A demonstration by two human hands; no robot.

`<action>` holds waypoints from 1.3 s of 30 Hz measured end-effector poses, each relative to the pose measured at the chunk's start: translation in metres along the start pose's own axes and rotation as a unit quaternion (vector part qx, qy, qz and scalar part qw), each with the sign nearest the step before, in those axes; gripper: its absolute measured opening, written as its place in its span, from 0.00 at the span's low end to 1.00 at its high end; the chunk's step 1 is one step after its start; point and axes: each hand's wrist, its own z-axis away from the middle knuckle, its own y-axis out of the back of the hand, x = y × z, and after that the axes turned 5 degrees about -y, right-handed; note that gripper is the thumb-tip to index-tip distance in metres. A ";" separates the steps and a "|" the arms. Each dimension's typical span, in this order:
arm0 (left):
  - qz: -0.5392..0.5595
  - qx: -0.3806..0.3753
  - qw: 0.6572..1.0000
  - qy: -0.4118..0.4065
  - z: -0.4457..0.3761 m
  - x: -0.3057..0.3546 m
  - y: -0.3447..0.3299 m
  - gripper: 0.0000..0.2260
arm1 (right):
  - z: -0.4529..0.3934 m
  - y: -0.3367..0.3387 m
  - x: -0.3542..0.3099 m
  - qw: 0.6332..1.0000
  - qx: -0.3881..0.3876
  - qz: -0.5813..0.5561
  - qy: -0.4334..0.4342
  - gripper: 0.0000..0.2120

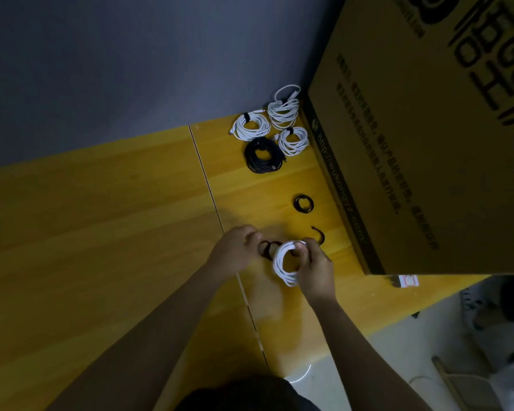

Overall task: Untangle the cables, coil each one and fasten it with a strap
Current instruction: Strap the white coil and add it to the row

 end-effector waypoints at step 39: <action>-0.055 0.076 0.994 -0.059 -0.043 -0.047 -0.006 0.13 | -0.006 -0.044 -0.009 0.986 -0.116 0.074 0.090 0.13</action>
